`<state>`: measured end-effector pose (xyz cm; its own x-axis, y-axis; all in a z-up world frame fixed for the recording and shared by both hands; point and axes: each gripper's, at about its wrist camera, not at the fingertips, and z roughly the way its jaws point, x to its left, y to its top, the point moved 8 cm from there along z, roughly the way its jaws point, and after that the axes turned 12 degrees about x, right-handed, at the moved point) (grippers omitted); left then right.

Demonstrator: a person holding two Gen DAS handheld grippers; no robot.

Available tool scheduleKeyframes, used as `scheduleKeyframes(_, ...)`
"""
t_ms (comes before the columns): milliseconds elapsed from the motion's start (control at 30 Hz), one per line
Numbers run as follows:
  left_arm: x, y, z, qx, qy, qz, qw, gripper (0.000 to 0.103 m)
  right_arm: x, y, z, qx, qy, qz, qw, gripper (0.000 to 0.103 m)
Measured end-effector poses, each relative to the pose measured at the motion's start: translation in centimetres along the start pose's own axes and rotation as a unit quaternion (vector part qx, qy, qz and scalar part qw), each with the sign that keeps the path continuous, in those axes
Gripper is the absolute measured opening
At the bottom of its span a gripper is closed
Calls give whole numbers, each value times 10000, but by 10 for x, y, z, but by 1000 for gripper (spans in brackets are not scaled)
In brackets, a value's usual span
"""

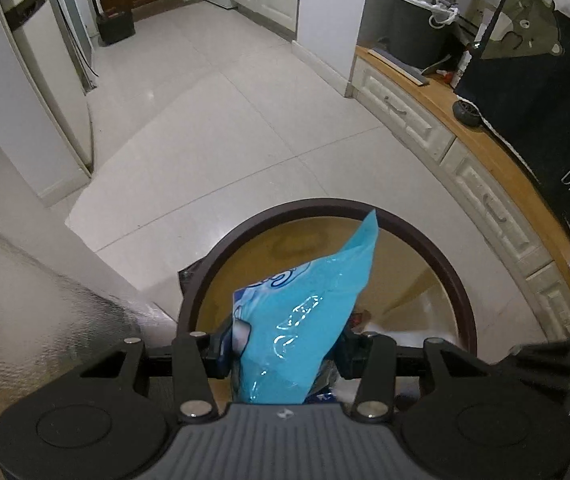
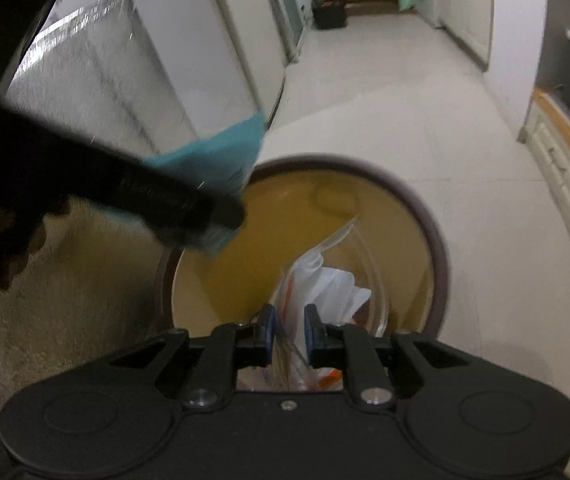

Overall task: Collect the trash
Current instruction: 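Open both tools over the bin, dropping the teal and clear bags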

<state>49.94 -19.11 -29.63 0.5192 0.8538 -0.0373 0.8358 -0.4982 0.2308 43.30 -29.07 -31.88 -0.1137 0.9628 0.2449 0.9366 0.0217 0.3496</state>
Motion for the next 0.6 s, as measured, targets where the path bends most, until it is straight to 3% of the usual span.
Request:
scheduleKeyframes(167,0,8,4,-150,76,205,9996,50,10,-5,20,167,171,-8,9997,15)
scheduleKeyframes(233,3,11,6,-220,159,220,9994,58,13,-6,26,215,197,1,9996,15)
scheduleKeyframes(267,5,12,7,-226,194,200,9994,69,13,-5,28,233,204,-2,9995,15)
scheduleKeyframes(300,7,12,9,-192,260,175,9993,77,13,-6,30,254,217,-4,9994,15)
scheduleKeyframes(600,3,3,24,313,385,375,9981,88,9,-5,38,391,199,-18,9990,15)
